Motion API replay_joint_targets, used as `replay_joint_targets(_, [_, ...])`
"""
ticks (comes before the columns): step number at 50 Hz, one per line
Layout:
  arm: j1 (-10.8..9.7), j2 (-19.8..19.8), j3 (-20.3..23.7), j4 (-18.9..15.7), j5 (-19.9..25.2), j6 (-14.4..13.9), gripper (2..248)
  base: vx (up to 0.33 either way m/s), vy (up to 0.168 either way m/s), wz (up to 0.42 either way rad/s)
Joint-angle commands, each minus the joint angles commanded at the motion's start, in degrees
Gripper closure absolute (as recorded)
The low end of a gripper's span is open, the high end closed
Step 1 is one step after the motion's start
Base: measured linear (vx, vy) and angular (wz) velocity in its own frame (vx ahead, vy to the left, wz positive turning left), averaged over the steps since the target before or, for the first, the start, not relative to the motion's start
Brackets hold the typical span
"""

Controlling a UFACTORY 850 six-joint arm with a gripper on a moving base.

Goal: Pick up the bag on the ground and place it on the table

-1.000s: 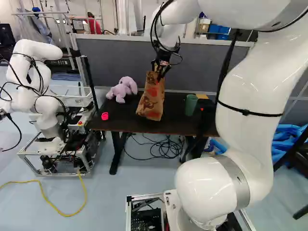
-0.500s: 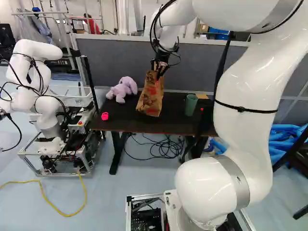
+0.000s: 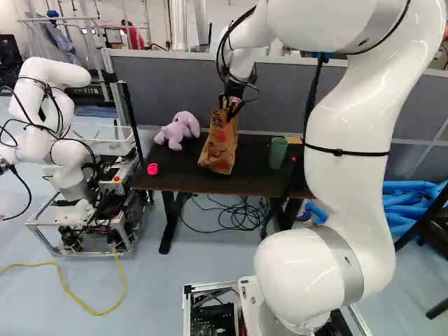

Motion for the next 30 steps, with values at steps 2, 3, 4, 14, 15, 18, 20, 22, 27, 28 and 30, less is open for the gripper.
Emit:
replay_joint_targets(2, [0.0,-0.4,-0.1,0.0,0.0,0.0,225,0.000,0.000,0.000])
replay_joint_targets(3, [0.0,-0.5,-0.2,0.0,0.0,0.0,225,0.000,0.000,0.000])
replay_joint_targets(4, [0.0,-0.7,-0.2,0.0,0.0,0.0,225,0.000,0.000,0.000])
replay_joint_targets(14, [0.0,-2.3,-0.5,0.0,0.0,0.0,225,0.000,0.000,0.000])
replay_joint_targets(15, [0.0,-2.5,-0.5,0.0,0.0,0.0,225,0.000,0.000,0.000])
replay_joint_targets(18, [0.0,-2.8,-0.6,0.0,0.0,0.0,225,0.000,0.000,0.000])
replay_joint_targets(20, [0.0,-2.9,-0.6,0.0,0.0,0.0,225,0.000,0.000,0.000])
replay_joint_targets(22, [0.0,-3.0,-0.6,0.0,0.0,0.0,225,0.000,0.000,0.000])
replay_joint_targets(27, [0.0,-3.0,-0.6,0.0,0.0,0.0,219,0.000,0.000,0.000])
replay_joint_targets(28, [0.0,-3.1,-0.6,0.0,0.0,0.0,219,0.000,0.000,0.000])
replay_joint_targets(30, [0.0,-3.1,-0.6,0.0,0.0,0.0,219,0.000,0.000,0.000])
